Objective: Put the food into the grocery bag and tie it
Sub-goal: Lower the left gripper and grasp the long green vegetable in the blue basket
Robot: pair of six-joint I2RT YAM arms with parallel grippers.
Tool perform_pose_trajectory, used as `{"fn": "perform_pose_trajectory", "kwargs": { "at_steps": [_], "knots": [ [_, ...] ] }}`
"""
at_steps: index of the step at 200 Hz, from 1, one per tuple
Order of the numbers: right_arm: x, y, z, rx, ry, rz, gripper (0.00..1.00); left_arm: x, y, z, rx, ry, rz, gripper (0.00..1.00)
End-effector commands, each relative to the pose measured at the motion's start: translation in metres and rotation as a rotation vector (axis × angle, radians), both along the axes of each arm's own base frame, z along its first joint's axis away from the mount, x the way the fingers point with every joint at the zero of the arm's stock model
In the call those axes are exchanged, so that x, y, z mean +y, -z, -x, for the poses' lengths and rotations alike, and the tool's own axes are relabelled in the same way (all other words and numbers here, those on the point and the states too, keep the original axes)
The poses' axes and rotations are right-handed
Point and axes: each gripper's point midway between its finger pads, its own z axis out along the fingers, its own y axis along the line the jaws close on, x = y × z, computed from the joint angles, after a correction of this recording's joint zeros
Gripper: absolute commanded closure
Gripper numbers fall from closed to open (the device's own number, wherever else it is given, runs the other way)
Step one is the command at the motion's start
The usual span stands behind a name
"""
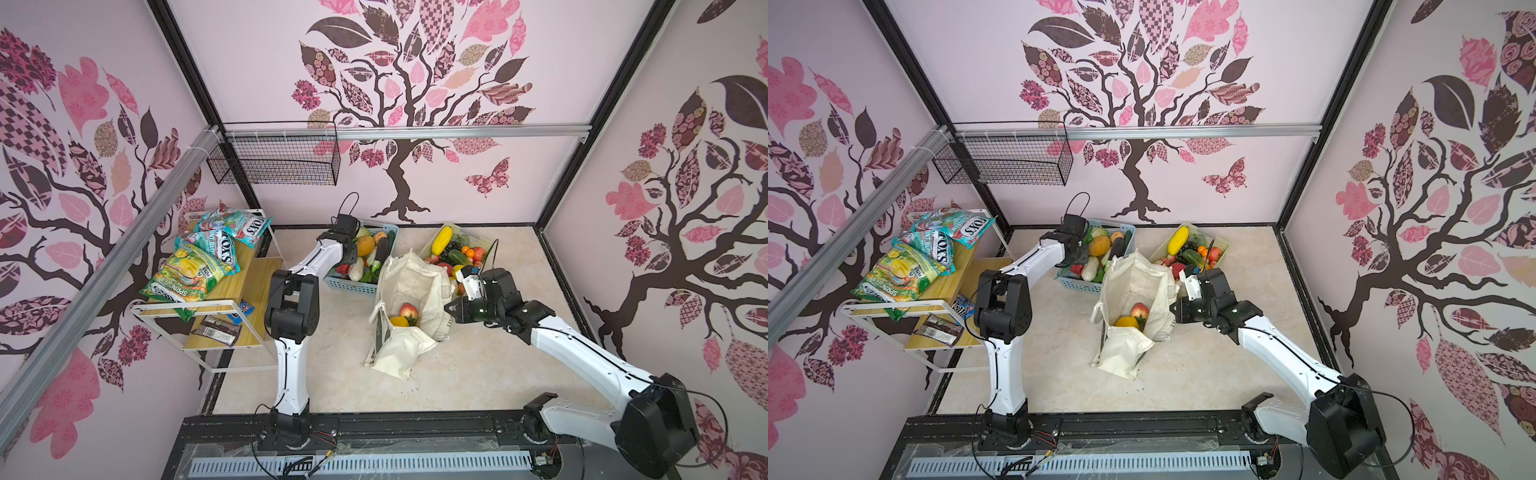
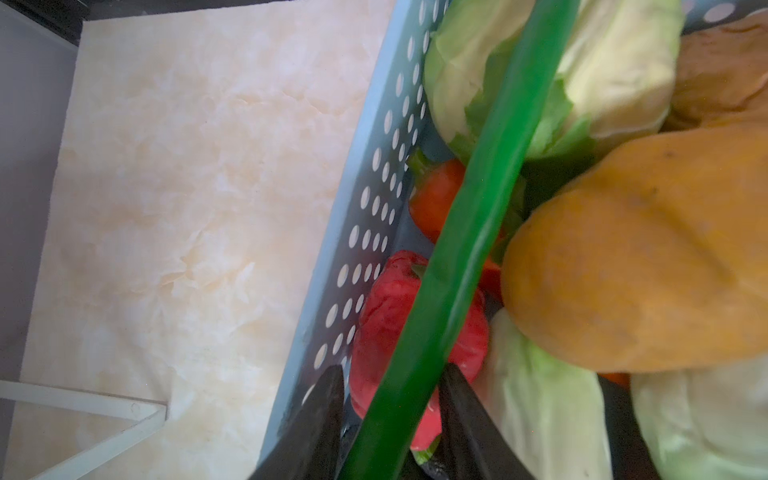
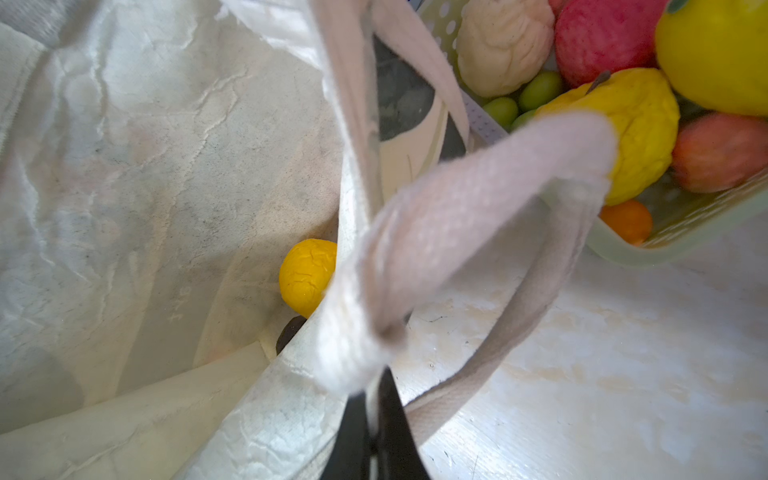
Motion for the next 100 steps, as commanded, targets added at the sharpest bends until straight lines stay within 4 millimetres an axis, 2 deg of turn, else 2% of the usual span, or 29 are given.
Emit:
{"fn": "perform_pose_trajectory", "kwargs": {
  "at_steps": [1,29,74,88,100],
  "knots": [
    [-0.002,-0.014,-0.003,-0.016,0.011,0.005,0.95,-0.003,-0.008,-0.014,-0.039,0.014,-0.005,0.62],
    [0.000,-0.014,-0.005,-0.013,0.012,-0.002,0.95,-0.009,-0.008,-0.013,-0.059,0.025,0.013,0.69],
    [0.002,-0.013,-0.005,-0.005,0.011,-0.013,0.95,-0.014,-0.022,-0.012,-0.093,0.034,0.041,0.78],
    [0.002,-0.013,-0.004,-0.004,0.010,-0.016,0.95,-0.015,-0.024,-0.011,-0.092,0.036,0.049,0.84],
    [0.002,-0.013,-0.004,-0.004,0.010,-0.016,0.95,-0.017,-0.029,-0.011,-0.103,0.037,0.065,0.85]
  ]
}}
